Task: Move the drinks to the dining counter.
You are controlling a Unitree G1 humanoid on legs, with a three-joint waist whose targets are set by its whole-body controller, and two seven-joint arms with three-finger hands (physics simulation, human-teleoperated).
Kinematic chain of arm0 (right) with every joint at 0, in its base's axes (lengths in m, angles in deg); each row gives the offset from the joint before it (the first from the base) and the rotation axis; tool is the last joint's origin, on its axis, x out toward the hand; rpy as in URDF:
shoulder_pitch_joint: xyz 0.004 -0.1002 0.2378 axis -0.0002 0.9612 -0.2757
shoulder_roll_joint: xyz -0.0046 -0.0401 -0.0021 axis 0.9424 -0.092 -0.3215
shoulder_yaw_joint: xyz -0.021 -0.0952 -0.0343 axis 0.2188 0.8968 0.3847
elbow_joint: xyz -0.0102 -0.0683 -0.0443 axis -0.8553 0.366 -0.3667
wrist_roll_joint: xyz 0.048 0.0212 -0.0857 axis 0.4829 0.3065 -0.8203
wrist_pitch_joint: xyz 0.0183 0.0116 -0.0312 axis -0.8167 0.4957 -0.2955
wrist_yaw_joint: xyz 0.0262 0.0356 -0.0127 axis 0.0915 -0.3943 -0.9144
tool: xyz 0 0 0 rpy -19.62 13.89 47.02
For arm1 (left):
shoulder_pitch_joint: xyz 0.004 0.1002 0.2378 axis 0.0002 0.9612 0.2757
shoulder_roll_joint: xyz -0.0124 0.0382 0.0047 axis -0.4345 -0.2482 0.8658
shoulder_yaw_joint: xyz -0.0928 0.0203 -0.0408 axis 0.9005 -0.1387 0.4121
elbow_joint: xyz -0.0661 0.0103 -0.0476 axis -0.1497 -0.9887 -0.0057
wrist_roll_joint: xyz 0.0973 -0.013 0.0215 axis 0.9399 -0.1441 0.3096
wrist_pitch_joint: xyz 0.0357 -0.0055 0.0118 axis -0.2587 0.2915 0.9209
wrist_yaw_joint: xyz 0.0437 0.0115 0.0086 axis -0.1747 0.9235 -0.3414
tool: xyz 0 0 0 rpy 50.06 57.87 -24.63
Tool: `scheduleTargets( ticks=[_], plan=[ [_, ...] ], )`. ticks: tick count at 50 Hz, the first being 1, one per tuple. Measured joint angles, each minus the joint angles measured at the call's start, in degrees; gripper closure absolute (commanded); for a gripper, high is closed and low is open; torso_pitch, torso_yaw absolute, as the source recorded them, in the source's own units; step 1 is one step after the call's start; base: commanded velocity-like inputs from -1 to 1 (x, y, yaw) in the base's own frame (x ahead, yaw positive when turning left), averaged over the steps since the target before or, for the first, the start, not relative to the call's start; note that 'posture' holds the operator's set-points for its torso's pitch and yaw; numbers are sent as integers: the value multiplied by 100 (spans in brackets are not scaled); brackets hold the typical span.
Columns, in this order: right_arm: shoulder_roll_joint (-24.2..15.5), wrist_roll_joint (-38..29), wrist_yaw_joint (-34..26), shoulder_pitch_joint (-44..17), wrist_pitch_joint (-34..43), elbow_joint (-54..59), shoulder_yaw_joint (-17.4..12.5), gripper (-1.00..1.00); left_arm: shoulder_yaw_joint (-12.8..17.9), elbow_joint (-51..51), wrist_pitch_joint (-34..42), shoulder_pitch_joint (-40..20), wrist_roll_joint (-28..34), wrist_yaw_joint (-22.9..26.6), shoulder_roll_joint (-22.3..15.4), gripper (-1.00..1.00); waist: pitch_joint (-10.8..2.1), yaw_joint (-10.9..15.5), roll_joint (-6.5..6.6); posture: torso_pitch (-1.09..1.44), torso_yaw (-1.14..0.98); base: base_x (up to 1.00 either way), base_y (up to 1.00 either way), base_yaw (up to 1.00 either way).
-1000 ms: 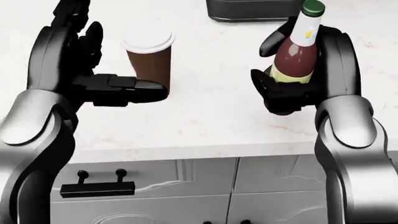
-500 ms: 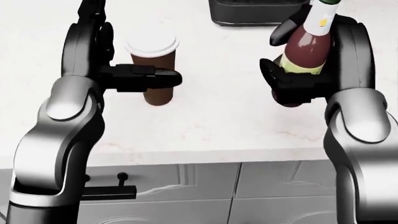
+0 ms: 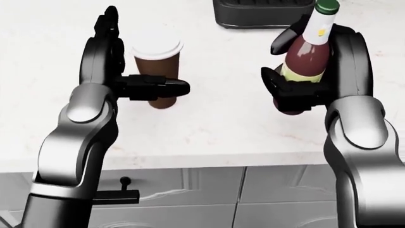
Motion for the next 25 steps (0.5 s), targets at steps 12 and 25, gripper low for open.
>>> scheduleTargets(
  ticks=[12, 25],
  plan=[
    [11, 0, -5, 9, -64, 25, -5, 100, -65, -273, -222, -44, -9, -18, 44, -79, -11, 2, -8, 0, 0, 0, 0, 0],
    [21, 5, 4, 46, -86, 36, 4, 100, -86, -360, -288, -40, 47, -9, 79, 1, -13, 2, -7, 0, 0, 0, 0, 0]
  ],
)
